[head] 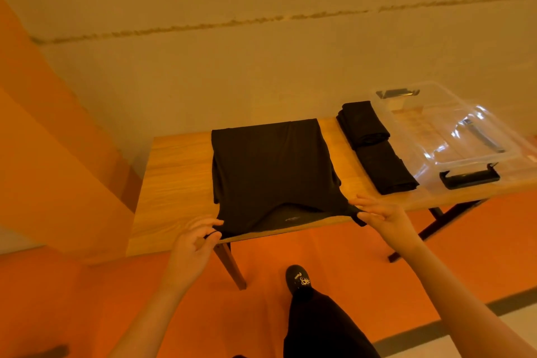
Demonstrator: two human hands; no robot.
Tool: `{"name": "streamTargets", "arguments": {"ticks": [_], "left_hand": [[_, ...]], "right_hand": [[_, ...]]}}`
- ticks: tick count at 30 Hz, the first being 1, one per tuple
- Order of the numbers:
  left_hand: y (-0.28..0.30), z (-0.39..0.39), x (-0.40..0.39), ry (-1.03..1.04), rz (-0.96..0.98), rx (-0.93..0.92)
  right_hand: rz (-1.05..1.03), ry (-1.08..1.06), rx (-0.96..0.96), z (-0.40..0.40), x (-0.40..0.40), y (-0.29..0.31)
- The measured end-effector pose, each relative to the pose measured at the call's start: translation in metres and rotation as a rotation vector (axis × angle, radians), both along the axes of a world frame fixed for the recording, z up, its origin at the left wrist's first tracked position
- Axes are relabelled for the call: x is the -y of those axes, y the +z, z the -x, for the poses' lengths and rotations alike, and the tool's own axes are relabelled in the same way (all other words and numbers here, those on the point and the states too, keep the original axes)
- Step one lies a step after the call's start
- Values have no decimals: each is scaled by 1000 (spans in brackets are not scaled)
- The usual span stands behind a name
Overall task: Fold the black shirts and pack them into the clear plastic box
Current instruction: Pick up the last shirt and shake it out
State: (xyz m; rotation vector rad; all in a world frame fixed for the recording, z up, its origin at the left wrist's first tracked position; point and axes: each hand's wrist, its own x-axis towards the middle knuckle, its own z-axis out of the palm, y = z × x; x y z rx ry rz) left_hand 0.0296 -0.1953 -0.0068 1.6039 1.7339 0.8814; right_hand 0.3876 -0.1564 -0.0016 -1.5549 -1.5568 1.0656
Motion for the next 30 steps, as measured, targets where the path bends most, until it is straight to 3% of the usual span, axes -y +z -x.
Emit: {"name": "streamTargets", "arguments": {"ticks": [6,21,30], "left_hand": [[24,-4,0,141,30,235],[34,8,-5,101,302,325],[58,-2,-27,136,235,329]], "right_hand": [[39,-39,-61,3,-4,22],[302,278,97,-8,-20,49],[251,194,57,-5,-37,61]]}}
